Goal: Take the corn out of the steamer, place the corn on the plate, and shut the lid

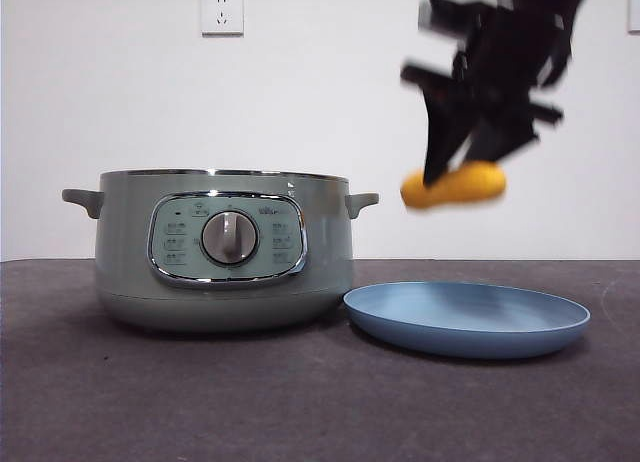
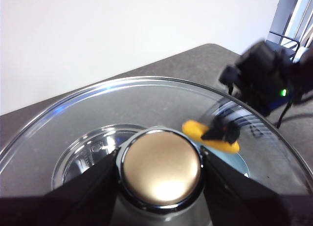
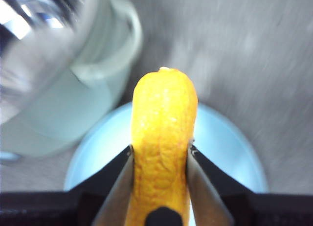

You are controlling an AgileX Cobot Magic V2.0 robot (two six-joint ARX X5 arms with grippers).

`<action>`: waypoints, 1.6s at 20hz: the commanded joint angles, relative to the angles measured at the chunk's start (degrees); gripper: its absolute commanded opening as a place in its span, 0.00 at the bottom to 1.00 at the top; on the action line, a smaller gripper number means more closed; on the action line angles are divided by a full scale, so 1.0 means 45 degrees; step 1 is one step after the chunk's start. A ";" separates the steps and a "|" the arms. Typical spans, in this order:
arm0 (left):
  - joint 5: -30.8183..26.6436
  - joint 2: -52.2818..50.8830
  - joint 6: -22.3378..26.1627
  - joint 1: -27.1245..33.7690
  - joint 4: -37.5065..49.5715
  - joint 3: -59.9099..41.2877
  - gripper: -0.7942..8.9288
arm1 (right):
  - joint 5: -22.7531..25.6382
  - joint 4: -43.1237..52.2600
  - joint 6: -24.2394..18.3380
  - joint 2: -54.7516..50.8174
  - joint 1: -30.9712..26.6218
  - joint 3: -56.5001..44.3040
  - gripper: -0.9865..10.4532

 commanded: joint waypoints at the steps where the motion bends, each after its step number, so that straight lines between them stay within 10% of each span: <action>1: 0.0117 -0.0063 -0.0078 -0.0010 0.0821 0.0199 0.07 | -0.0321 0.1802 0.0437 0.0024 -0.0058 -0.1923 0.08; 14: 0.0112 0.0107 -0.0131 -0.0010 0.0865 0.0199 0.07 | -0.0311 0.5513 0.0729 0.1409 -0.0432 -0.4459 0.08; 21: 0.0117 0.0544 -0.0068 -0.0010 0.0874 0.0199 0.07 | -0.0296 0.5459 0.0918 0.0933 -0.0432 -0.4449 0.53; 32: 0.0204 0.2939 0.0452 -0.0010 0.2608 0.0029 0.07 | -0.0248 0.3050 0.0918 -0.5139 -0.0432 -0.4449 0.53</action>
